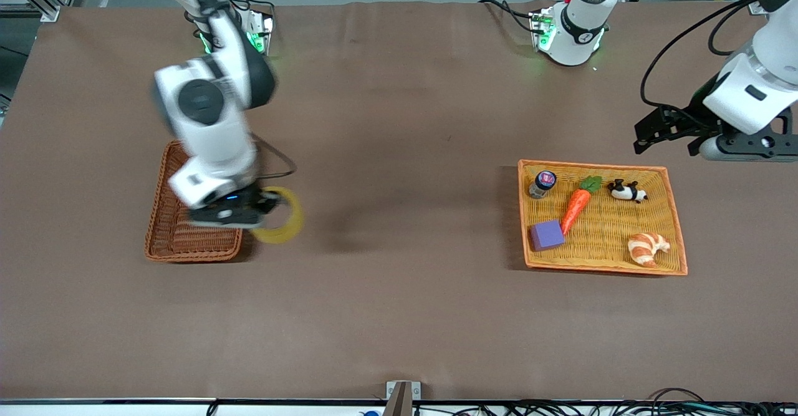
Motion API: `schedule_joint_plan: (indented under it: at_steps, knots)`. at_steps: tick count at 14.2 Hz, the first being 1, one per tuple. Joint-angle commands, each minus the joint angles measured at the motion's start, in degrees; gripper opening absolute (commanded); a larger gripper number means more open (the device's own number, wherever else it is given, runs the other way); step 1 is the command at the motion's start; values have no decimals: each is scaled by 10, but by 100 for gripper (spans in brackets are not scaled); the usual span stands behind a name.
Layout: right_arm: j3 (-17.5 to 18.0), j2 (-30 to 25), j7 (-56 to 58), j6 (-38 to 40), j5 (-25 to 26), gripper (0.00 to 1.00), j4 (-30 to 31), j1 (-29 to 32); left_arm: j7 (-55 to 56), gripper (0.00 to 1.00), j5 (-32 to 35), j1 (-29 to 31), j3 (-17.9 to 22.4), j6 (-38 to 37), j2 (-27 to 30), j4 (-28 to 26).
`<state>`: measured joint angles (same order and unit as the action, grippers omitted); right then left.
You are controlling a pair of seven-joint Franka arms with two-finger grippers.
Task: Move tape to another basket
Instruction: 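Carry the tape roll with the right gripper over the brown basket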
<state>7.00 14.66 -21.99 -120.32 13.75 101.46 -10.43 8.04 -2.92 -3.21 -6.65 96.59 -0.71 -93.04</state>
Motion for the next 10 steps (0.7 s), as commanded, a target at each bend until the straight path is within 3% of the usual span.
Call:
schedule_joint_plan:
  at_steps: [1, 5, 7, 10]
  knots:
    - [-89, -32, 158, -1, -44, 0, 40, 2, 10, 100, 5, 7, -13, -5, 2, -6]
    - [-174, -37, 287, -38, -71, 0, 97, 6, 5, 100, 13, 8, -12, -5, 4, -11]
    - [-196, -56, 332, -116, -104, 0, 179, 9, 7, 100, 16, 9, -12, -3, 4, -12]
    - [-205, -70, 346, -250, -108, 0, 301, 9, 11, 100, 16, 12, -12, 9, 6, -18]
